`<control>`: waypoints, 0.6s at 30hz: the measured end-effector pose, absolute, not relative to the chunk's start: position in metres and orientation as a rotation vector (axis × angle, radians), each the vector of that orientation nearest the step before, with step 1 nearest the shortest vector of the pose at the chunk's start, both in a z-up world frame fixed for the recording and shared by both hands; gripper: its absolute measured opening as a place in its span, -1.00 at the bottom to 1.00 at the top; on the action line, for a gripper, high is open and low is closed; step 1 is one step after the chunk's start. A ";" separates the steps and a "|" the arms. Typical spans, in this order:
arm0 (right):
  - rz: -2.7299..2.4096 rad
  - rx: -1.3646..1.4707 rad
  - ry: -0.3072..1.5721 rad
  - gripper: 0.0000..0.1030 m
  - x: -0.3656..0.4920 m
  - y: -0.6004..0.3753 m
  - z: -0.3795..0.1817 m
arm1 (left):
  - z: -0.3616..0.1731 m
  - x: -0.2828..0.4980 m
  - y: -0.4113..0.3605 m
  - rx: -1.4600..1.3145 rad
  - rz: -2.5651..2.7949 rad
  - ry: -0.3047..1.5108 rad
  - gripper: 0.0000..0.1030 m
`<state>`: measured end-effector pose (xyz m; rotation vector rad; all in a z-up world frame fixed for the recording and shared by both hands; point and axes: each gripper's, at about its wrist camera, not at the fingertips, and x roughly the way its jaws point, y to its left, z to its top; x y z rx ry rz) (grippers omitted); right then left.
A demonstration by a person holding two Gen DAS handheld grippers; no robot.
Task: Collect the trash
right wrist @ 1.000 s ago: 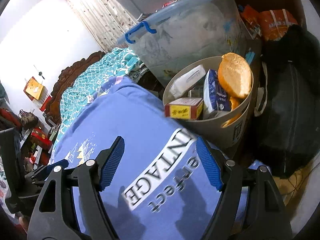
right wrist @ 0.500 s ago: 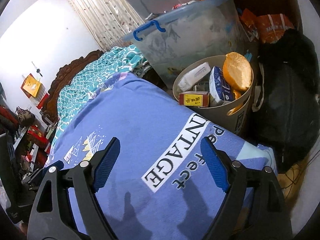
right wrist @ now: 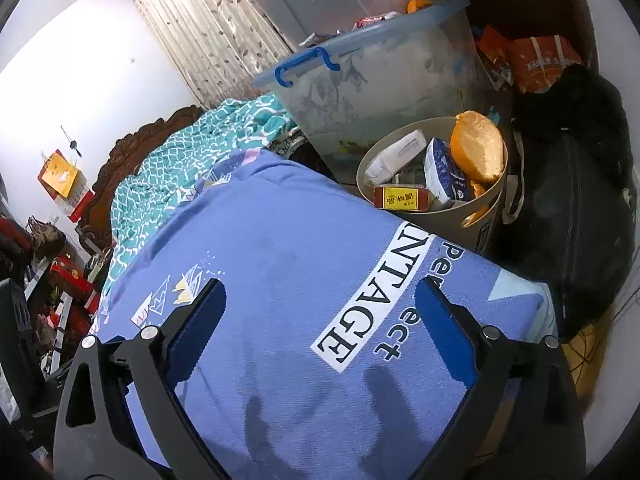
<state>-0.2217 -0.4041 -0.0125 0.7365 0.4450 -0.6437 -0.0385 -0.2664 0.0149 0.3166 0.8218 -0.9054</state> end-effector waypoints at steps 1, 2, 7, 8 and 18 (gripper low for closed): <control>-0.646 0.732 0.441 0.85 -0.222 -0.403 -0.011 | 0.015 -0.038 -0.265 0.314 -0.908 0.824 0.83; -0.649 0.727 0.436 0.86 -0.222 -0.401 -0.009 | 0.015 -0.037 -0.264 0.308 -0.913 0.828 0.83; -0.659 0.715 0.430 0.88 -0.220 -0.394 -0.004 | 0.017 -0.035 -0.258 0.283 -0.933 0.834 0.83; -0.661 0.714 0.432 0.89 -0.220 -0.392 -0.004 | 0.017 -0.035 -0.258 0.279 -0.935 0.833 0.83; -0.669 0.708 0.443 0.90 -0.216 -0.387 -0.003 | 0.019 -0.036 -0.253 0.269 -0.938 0.824 0.83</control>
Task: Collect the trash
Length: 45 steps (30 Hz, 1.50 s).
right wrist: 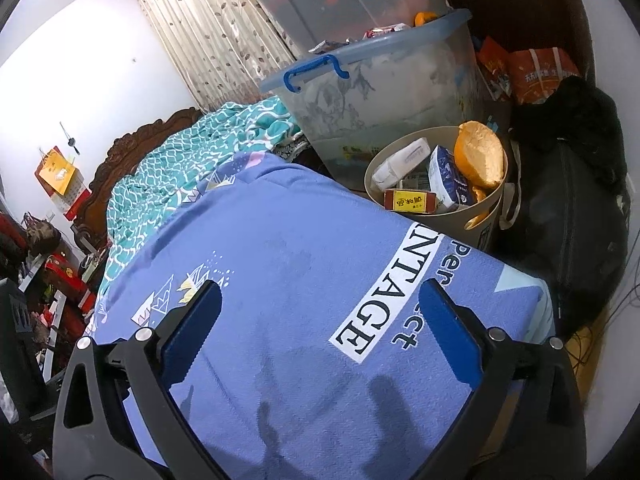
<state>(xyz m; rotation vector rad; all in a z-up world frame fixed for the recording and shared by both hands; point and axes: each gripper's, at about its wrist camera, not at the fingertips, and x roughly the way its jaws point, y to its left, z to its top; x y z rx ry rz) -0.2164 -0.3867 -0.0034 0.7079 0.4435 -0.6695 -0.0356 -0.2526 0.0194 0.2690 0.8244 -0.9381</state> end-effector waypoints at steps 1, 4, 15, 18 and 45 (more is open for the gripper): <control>-0.670 0.707 0.444 0.91 -0.216 -0.387 -0.003 | 0.019 -0.035 -0.251 0.269 -0.936 0.823 0.83; -0.674 0.709 0.441 0.91 -0.216 -0.387 -0.003 | 0.019 -0.033 -0.248 0.266 -0.926 0.823 0.83; -0.690 0.715 0.430 0.91 -0.221 -0.384 -0.002 | 0.016 -0.032 -0.247 0.285 -0.906 0.832 0.83; -0.685 0.718 0.435 0.91 -0.220 -0.383 -0.002 | 0.015 -0.030 -0.247 0.280 -0.908 0.843 0.83; -0.671 0.737 0.464 0.91 -0.213 -0.379 -0.010 | 0.007 -0.017 -0.240 0.299 -0.834 0.874 0.83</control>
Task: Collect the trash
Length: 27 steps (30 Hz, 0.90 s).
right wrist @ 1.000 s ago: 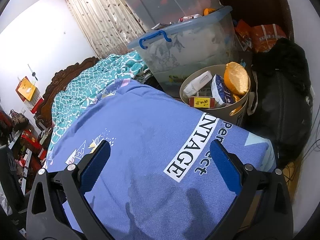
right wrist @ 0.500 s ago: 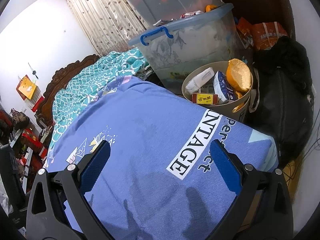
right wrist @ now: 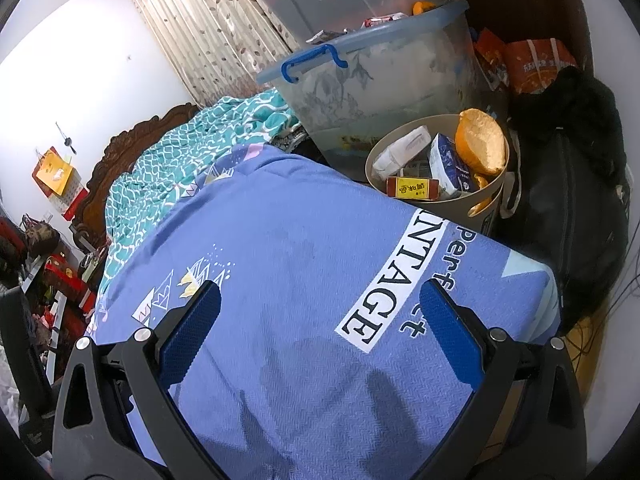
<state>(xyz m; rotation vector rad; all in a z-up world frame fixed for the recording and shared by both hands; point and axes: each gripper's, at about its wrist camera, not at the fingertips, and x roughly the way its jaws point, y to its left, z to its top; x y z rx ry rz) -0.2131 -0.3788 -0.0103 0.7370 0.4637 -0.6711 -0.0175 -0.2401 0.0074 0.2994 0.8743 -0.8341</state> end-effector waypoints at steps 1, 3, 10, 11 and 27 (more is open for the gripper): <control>-0.670 0.742 0.465 0.91 -0.213 -0.379 -0.012 | 0.007 -0.017 -0.241 0.302 -0.828 0.880 0.83; -0.668 0.749 0.470 0.91 -0.212 -0.380 -0.013 | 0.006 -0.016 -0.240 0.304 -0.817 0.883 0.83; -0.658 0.753 0.488 0.91 -0.209 -0.377 -0.015 | 0.007 -0.011 -0.233 0.282 -0.792 0.884 0.83; -0.659 0.753 0.487 0.91 -0.209 -0.377 -0.014 | 0.007 -0.010 -0.232 0.278 -0.792 0.884 0.83; -0.657 0.760 0.506 0.91 -0.205 -0.376 -0.017 | 0.016 -0.012 -0.228 0.323 -0.718 0.813 0.83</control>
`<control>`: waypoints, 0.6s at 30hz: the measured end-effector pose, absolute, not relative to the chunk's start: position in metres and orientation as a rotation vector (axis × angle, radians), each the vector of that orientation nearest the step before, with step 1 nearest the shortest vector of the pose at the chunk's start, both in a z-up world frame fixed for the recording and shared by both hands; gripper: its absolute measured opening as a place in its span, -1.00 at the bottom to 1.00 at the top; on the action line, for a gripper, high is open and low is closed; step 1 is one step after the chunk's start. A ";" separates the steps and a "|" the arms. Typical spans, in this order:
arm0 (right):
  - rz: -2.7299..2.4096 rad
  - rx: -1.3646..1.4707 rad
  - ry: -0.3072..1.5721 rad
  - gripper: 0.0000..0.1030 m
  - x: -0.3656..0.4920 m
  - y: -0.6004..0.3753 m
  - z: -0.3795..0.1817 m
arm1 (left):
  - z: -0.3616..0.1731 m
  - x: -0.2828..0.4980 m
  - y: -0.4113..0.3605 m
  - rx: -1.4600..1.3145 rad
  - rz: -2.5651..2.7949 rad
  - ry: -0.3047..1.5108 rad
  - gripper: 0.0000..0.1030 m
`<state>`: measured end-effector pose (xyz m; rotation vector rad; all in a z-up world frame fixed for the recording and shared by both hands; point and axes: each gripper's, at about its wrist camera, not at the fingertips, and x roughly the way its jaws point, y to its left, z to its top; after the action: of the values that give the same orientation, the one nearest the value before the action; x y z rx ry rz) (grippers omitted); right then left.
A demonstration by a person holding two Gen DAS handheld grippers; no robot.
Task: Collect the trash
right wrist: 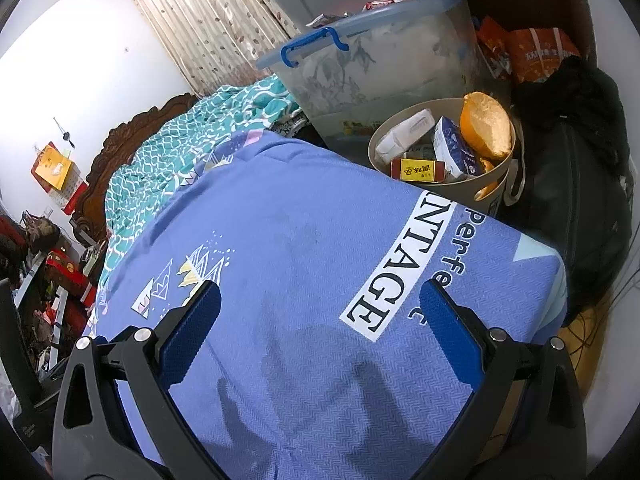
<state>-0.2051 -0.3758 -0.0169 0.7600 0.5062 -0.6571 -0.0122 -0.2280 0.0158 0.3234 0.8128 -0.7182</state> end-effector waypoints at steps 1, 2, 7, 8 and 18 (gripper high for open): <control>-0.657 0.760 0.507 0.91 -0.205 -0.376 -0.017 | 0.015 -0.013 -0.229 0.331 -0.720 0.813 0.83; -0.657 0.760 0.506 0.91 -0.205 -0.376 -0.017 | 0.015 -0.014 -0.229 0.337 -0.719 0.810 0.83; -0.656 0.762 0.510 0.91 -0.204 -0.375 -0.017 | 0.013 -0.016 -0.230 0.358 -0.717 0.802 0.83; -0.656 0.761 0.510 0.91 -0.205 -0.375 -0.017 | 0.013 -0.016 -0.229 0.360 -0.713 0.801 0.83; -0.661 0.758 0.496 0.91 -0.208 -0.374 -0.014 | 0.016 -0.013 -0.224 0.324 -0.723 0.812 0.83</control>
<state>-0.2081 -0.3742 -0.0140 0.7578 0.4962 -0.6611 -0.0131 -0.2238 0.0155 0.3242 0.8116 -0.7234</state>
